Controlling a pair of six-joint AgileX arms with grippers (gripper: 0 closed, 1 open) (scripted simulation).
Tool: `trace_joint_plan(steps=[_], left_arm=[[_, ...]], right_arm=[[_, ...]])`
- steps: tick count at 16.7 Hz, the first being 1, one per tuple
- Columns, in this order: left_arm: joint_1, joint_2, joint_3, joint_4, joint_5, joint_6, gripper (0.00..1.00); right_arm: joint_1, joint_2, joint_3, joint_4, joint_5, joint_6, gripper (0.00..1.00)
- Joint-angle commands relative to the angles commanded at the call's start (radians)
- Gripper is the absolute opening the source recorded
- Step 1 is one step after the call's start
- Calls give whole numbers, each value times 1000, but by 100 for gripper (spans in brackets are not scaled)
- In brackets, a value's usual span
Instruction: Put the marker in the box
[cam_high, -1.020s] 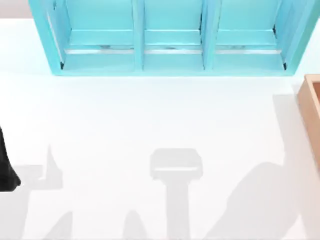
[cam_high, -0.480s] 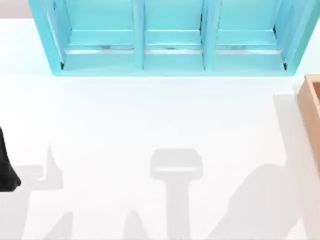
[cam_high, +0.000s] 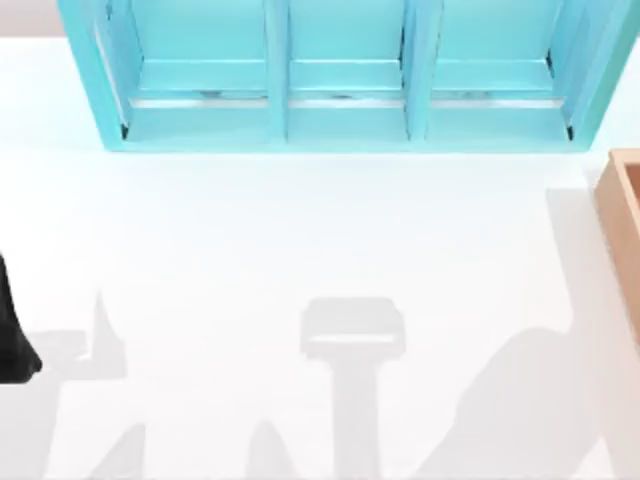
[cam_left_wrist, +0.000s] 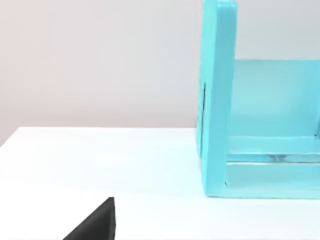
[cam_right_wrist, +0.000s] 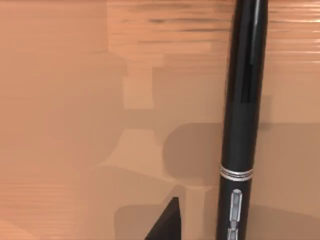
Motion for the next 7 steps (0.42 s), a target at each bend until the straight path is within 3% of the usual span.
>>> trace_joint_plan(steps=[2, 7], left_arm=[[0, 0, 0, 0, 0, 0, 100], [0, 0, 0, 0, 0, 0, 100]], right_arm=[[0, 0, 0, 0, 0, 0, 100], [0, 0, 0, 0, 0, 0, 100]])
